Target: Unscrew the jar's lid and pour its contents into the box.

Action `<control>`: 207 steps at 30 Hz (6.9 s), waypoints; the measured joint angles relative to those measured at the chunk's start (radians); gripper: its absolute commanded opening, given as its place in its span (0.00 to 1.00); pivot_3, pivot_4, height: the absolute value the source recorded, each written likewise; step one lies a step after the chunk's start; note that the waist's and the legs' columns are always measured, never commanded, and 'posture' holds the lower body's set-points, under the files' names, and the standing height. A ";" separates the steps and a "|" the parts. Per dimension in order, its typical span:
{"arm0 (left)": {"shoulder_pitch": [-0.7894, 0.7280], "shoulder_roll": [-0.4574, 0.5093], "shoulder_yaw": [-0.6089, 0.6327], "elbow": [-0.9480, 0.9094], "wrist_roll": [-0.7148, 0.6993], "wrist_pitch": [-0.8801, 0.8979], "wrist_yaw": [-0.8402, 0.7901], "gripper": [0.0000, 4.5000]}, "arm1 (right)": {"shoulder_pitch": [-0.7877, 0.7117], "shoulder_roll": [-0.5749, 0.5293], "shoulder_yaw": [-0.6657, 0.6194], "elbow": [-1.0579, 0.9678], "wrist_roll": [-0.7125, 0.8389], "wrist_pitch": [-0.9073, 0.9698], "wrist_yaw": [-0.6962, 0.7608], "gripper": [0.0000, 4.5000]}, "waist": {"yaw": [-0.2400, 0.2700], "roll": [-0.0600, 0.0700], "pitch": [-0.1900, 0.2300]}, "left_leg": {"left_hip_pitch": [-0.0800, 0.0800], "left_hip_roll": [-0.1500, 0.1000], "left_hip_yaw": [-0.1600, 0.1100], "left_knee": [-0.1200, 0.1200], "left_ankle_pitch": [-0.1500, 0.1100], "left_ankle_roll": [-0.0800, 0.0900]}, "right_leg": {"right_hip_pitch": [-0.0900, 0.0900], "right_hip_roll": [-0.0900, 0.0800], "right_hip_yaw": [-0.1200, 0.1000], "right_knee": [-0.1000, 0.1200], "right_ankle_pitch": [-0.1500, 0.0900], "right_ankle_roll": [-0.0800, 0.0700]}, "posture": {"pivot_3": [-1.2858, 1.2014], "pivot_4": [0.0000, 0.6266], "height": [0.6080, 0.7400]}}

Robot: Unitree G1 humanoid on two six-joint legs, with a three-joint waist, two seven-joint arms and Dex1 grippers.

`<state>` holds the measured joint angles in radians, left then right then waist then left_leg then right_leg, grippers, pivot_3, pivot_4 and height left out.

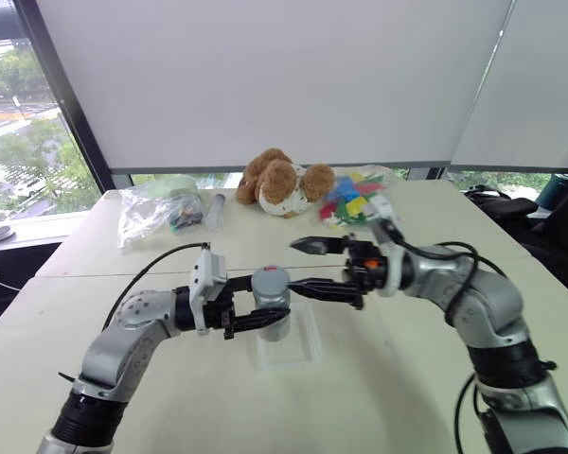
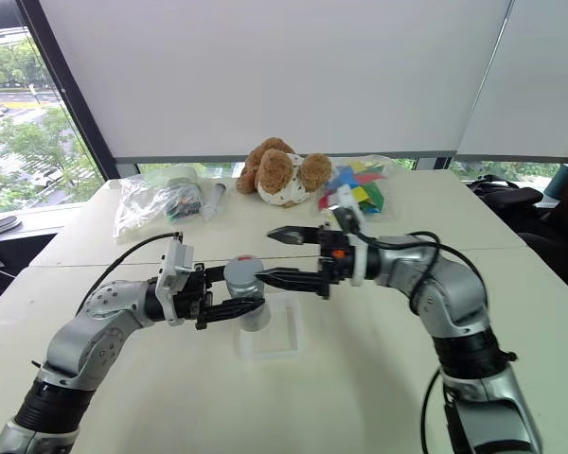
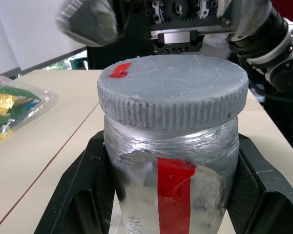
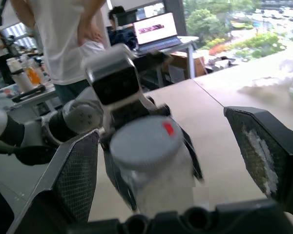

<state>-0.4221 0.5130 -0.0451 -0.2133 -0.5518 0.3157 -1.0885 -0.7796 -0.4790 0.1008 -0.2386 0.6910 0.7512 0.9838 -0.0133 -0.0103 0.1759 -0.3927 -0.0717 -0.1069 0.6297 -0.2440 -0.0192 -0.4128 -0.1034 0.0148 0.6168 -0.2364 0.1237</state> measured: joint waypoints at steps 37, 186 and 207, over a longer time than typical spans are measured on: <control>0.000 -0.002 0.003 0.016 0.011 -0.001 0.024 0.51 | 0.018 -0.052 0.037 0.103 -0.078 -0.034 0.070 0.99 | 0.001 0.000 0.000 | 0.000 -0.001 0.000 0.000 0.000 0.000 | 0.000 0.000 0.000 0.000 0.000 0.000 | 0.52 0.24 1.00; -0.234 0.130 -0.217 0.484 1.175 -0.980 0.742 0.51 | 0.869 -0.223 -0.385 -0.100 -0.099 -0.561 0.028 0.99 | 0.026 0.003 0.002 | 0.002 -0.001 0.003 0.001 0.000 0.000 | 0.004 0.000 0.002 -0.003 0.000 0.001 | 0.52 0.24 1.00; -0.419 0.167 -0.688 0.713 2.245 -0.555 2.051 0.51 | 0.852 -0.169 -0.326 -0.132 -0.101 -0.529 -0.094 0.99 | 0.027 0.001 0.002 | 0.002 -0.002 0.003 0.003 0.000 0.000 | 0.004 0.000 0.002 0.002 0.001 0.007 | 0.52 0.24 1.00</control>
<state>-0.8414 0.6804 -0.7335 0.4996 1.6929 -0.2396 0.9627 0.0723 -0.6483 -0.2251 -0.3711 0.5904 0.2226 0.8896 0.0137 -0.0090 0.1784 -0.3910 -0.0741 -0.1035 0.6325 -0.2440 -0.0191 -0.4090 -0.1031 0.0165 0.6188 -0.2353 0.1307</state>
